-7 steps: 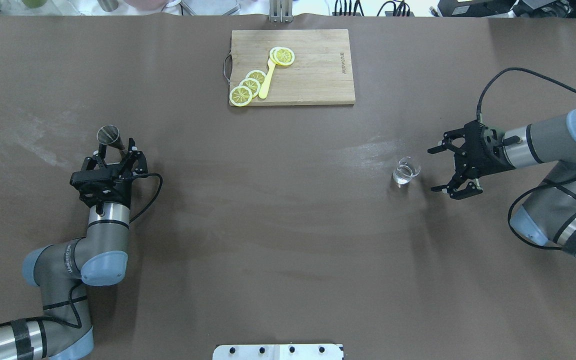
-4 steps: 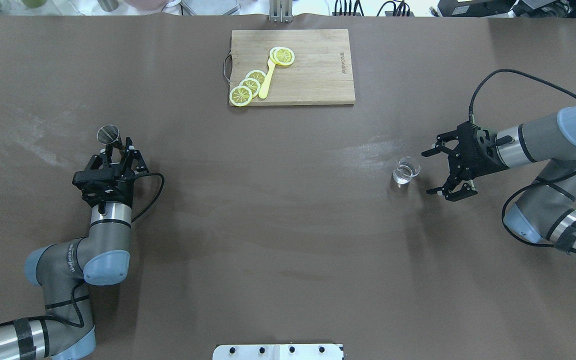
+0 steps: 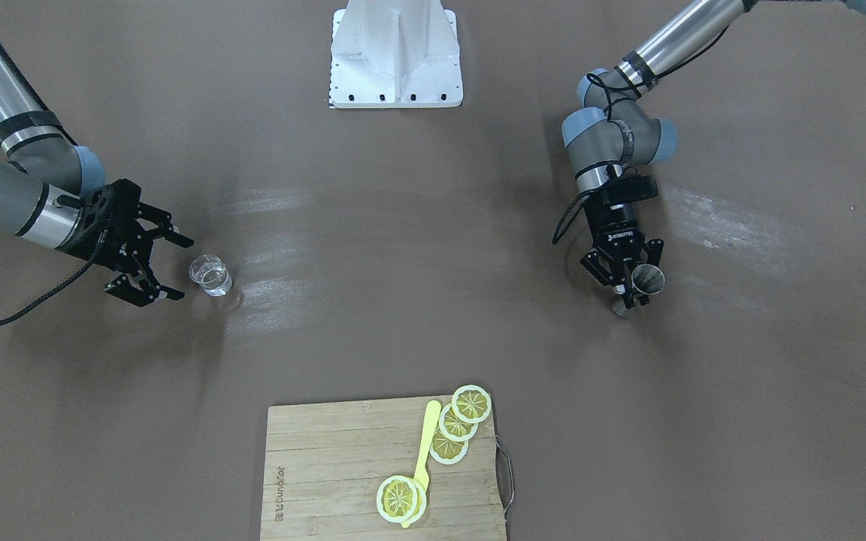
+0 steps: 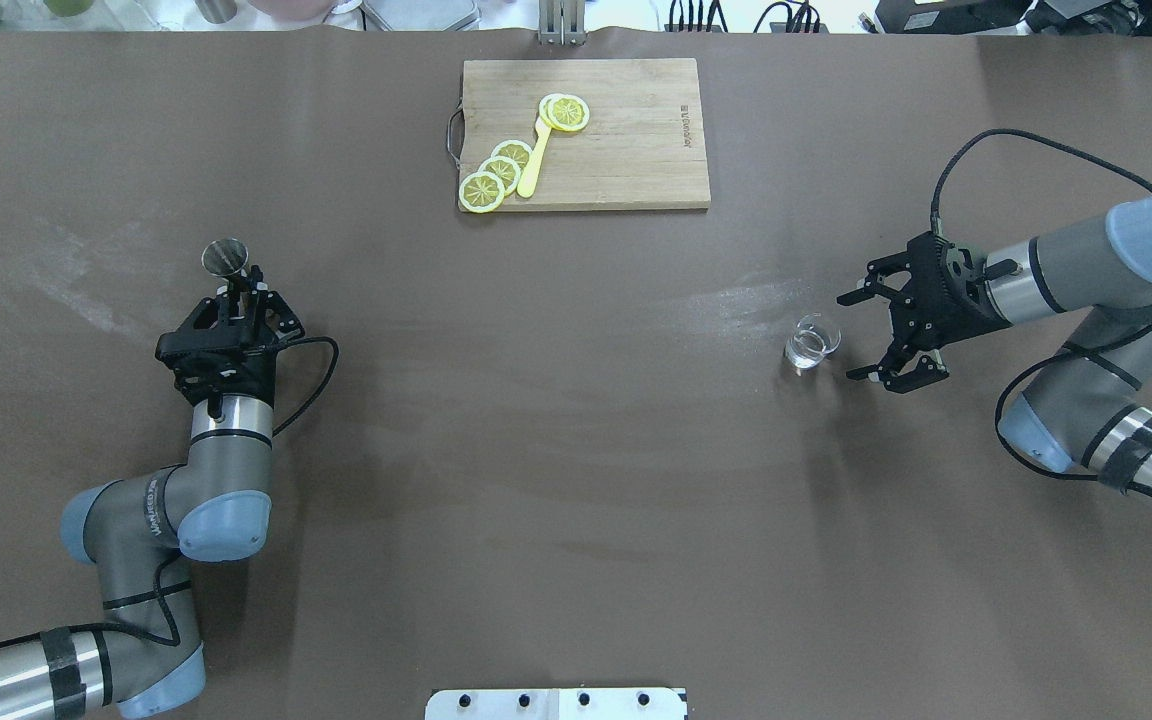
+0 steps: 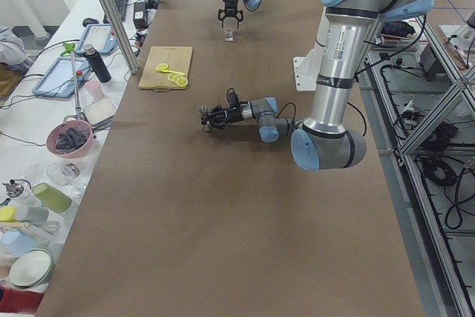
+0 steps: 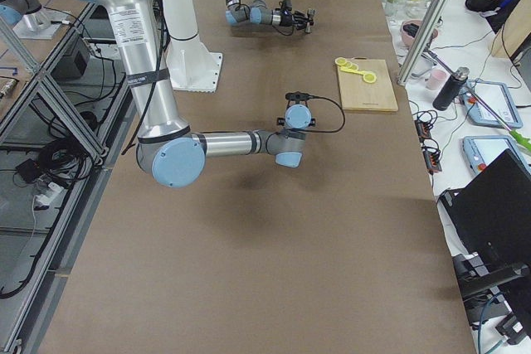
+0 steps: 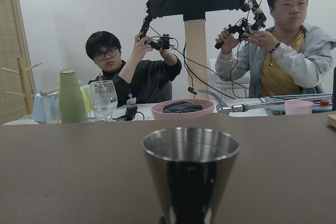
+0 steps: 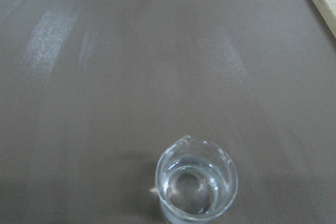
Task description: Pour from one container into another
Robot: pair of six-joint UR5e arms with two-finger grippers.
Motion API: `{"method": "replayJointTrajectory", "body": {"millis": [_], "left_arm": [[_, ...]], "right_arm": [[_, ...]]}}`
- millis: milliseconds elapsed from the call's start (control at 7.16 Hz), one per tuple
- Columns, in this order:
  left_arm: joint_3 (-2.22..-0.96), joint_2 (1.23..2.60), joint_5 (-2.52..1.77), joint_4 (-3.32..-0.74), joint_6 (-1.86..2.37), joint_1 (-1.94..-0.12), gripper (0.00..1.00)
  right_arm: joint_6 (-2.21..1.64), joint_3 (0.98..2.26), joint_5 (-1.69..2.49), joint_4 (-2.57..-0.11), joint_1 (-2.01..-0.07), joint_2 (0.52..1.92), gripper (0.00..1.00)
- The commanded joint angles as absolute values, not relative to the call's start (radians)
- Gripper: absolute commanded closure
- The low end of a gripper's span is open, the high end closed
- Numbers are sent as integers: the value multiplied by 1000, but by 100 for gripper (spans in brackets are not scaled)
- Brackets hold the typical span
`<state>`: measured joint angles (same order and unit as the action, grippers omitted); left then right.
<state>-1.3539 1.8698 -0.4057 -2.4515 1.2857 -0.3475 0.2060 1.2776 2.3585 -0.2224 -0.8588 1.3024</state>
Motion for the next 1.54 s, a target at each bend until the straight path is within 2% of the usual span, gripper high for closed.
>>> {"method": "replayJointTrajectory", "body": {"millis": [0,140,419,698,977,1117,1396], "left_arm": [[-1457,1943,-463,-2453,1061,-373,100],[-1488,2000,-466,-2454,939,-368,100],[-1416,2119,-486,-2457,913,-350,100],[-1401,2216,-523,-2459,899,-315,100],[-1399,2307,-586,-2459,530,-321,100],[-1404,2324,-591,-2464,496,-322,100],[-1405,2338,-594,-2465,495,-322,100]], "right_arm": [[193,1229,2356,-222,-864,1252,2],[190,1223,2356,-222,-862,1243,2],[190,1224,2359,-222,-848,1250,2],[186,1224,2361,-222,-841,1252,2],[181,1224,2362,-222,-836,1247,13],[179,1226,2374,-222,-836,1247,17],[173,1223,2388,-225,-828,1252,34]]}}
